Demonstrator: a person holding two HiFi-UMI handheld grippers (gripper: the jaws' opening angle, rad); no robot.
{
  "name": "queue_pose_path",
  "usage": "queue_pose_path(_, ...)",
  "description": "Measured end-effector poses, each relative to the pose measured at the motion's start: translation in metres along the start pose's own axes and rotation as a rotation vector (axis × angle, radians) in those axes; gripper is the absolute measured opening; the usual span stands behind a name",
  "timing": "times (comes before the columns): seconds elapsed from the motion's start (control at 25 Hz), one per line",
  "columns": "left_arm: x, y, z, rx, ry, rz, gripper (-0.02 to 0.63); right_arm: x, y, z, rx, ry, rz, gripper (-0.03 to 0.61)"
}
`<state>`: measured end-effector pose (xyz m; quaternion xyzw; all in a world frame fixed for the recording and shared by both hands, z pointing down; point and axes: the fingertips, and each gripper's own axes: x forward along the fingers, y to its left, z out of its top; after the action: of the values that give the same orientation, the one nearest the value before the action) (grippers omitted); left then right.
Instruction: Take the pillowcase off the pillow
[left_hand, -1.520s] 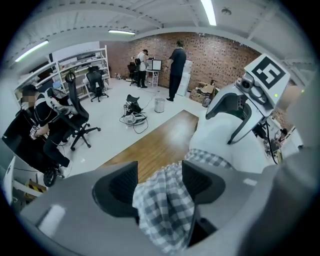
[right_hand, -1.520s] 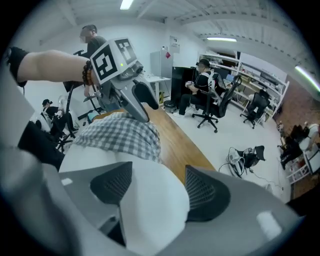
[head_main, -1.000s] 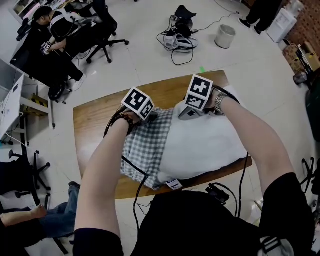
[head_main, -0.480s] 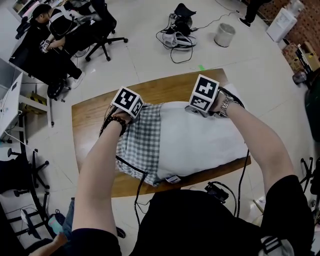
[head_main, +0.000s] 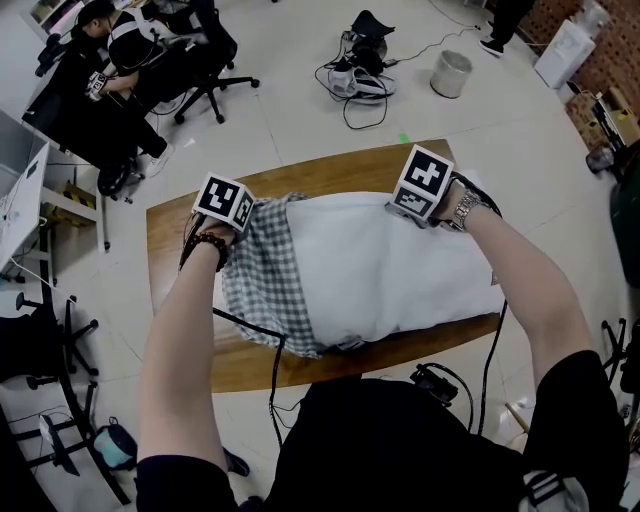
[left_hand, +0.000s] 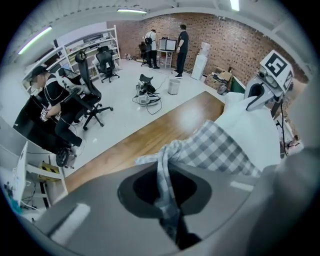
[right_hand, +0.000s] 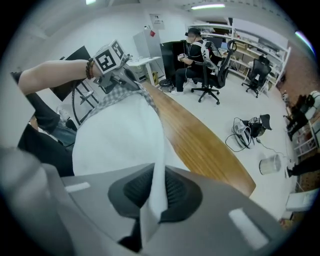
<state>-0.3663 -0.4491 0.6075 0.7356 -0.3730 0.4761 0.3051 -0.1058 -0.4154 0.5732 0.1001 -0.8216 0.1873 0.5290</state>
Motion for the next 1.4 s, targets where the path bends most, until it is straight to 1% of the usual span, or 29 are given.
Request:
queue_pose_path(0.24,-0.010,0.043,-0.033,-0.037,0.042,0.115,0.018,0.004,-0.017,-0.015,-0.012,0.041,-0.084,0.017)
queue_pose_path(0.32,-0.013,0.052,-0.040,-0.052,0.037,0.131,0.019,0.004,-0.024,-0.016,-0.020,0.041,-0.110,0.019)
queue_pose_path(0.4,-0.016,0.053,-0.039,-0.050,0.022,0.134,0.020,0.003,-0.027,-0.012,-0.038,0.020,-0.128,0.029)
queue_pose_path(0.44,-0.016,0.052,-0.038,-0.042,0.015,0.135,0.021,0.003,-0.027,-0.009,-0.050,0.007,-0.137,0.043)
queue_pose_path(0.52,-0.016,0.049,-0.034,-0.027,-0.007,0.141,0.029,0.002,-0.027,-0.001,-0.070,-0.024,-0.155,0.116)
queue_pose_path(0.56,-0.017,0.049,-0.033,-0.024,-0.023,0.148,0.045,0.001,-0.026,0.003,-0.074,-0.043,-0.163,0.151)
queue_pose_path(0.64,-0.020,0.049,-0.031,-0.023,-0.059,0.165,0.124,-0.004,-0.023,0.010,-0.077,-0.085,-0.183,0.200)
queue_pose_path(0.68,-0.023,0.048,-0.031,-0.024,-0.075,0.175,0.145,-0.008,-0.022,0.013,-0.079,-0.105,-0.194,0.218)
queue_pose_path(0.72,-0.026,0.046,-0.032,-0.030,-0.084,0.186,0.170,-0.012,-0.019,0.014,-0.083,-0.124,-0.204,0.223)
queue_pose_path(0.84,-0.039,0.029,-0.055,-0.086,-0.039,0.217,0.199,-0.019,-0.008,0.009,-0.093,-0.172,-0.216,0.230)
queue_pose_path(0.92,-0.043,0.018,-0.066,-0.102,-0.055,0.229,0.205,-0.024,0.006,0.007,-0.116,-0.201,-0.229,0.233)
queue_pose_path(1.0,-0.054,0.003,-0.094,-0.164,0.000,0.250,0.208,-0.029,0.025,0.003,-0.145,-0.231,-0.239,0.235)
queue_pose_path(1.08,-0.066,-0.015,-0.128,-0.244,0.084,0.283,0.209,-0.034,0.047,-0.004,-0.176,-0.255,-0.236,0.238)
queue_pose_path(1.12,-0.066,-0.023,-0.133,-0.255,0.068,0.288,0.210,-0.036,0.059,-0.009,-0.187,-0.261,-0.227,0.241)
queue_pose_path(1.16,-0.063,-0.029,-0.126,-0.234,-0.007,0.280,0.211,-0.038,0.072,-0.014,-0.197,-0.264,-0.214,0.252)
queue_pose_path(1.2,-0.056,-0.035,-0.113,-0.196,-0.112,0.261,0.212,-0.039,0.086,-0.020,-0.209,-0.268,-0.203,0.258)
queue_pose_path(1.24,-0.051,-0.042,-0.106,-0.168,-0.192,0.244,0.218,-0.038,0.099,-0.026,-0.225,-0.273,-0.197,0.264)
queue_pose_path(1.28,-0.049,-0.052,-0.108,-0.160,-0.229,0.236,0.221,-0.036,0.111,-0.032,-0.246,-0.280,-0.194,0.273)
queue_pose_path(1.4,-0.047,-0.085,-0.134,-0.171,-0.241,0.231,0.234,-0.027,0.145,-0.052,-0.314,-0.291,-0.198,0.284)
